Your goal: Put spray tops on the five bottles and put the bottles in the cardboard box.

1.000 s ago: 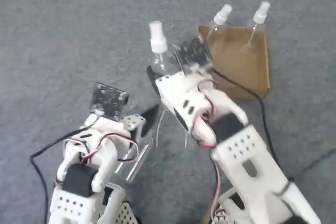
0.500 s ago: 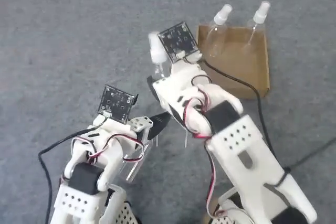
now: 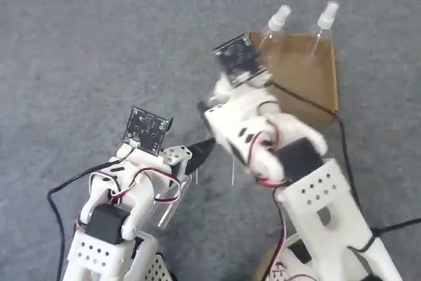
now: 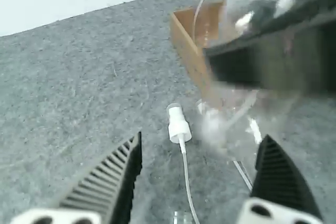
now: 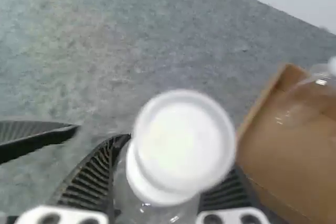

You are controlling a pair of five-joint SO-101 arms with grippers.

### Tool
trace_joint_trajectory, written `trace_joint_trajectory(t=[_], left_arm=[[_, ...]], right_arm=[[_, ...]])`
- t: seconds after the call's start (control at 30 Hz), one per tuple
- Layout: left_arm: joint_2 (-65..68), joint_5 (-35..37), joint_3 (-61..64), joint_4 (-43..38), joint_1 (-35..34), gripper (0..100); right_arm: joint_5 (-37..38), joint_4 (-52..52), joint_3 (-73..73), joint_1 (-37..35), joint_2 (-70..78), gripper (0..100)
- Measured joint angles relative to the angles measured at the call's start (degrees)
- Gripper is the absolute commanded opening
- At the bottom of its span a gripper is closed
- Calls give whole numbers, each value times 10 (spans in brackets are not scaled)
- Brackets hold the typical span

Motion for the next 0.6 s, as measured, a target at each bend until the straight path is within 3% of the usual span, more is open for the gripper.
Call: trace_joint_trajectory(t=[0.37,0.6], left_arm=[[0,0,7,0,1,320],[0,0,18,0,1,319]], right_arm=[[62,28,-97,200,71,6],[62,-46,-116,258,210,6]])
